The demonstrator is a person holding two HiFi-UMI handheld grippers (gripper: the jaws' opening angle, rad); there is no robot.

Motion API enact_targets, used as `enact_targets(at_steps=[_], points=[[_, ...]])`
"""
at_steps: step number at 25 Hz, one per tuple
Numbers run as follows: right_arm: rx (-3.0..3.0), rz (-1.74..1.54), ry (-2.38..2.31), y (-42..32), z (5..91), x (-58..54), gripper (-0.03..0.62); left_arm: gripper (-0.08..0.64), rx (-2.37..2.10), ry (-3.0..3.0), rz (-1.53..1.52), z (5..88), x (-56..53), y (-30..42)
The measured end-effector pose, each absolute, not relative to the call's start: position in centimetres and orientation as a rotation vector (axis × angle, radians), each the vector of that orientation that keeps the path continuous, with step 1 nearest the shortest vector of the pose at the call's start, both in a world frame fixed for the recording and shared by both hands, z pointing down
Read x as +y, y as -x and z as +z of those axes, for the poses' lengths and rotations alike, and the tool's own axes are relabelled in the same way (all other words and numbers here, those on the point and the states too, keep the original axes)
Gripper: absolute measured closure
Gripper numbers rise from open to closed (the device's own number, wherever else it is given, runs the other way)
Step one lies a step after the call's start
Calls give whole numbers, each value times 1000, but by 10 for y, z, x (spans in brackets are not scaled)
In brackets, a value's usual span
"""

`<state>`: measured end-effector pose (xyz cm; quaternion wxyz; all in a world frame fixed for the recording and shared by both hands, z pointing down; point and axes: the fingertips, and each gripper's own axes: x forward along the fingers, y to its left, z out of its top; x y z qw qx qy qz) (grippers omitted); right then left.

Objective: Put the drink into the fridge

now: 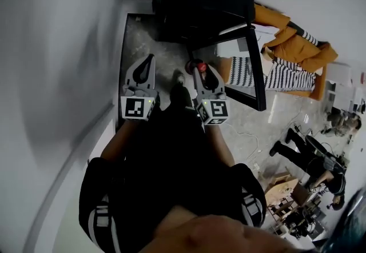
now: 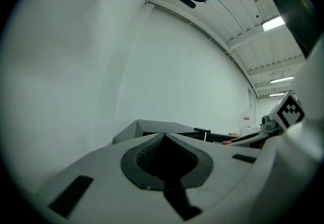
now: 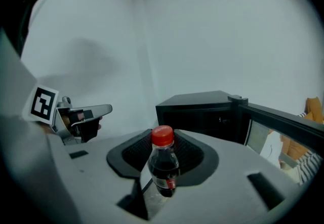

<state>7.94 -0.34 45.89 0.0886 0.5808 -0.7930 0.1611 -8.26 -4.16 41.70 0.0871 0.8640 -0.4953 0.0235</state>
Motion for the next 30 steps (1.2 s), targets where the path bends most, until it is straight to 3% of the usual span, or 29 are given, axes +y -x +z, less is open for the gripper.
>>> enact_targets(at_steps=[13,30], points=[[-2493,403,-1483,-98,487,-88,468,555,-1746,-2457,-18,404,-77,50],[-2482,399,-1423,-92,552,-159,468,555,-1753,-2398,57,439,-89,47]])
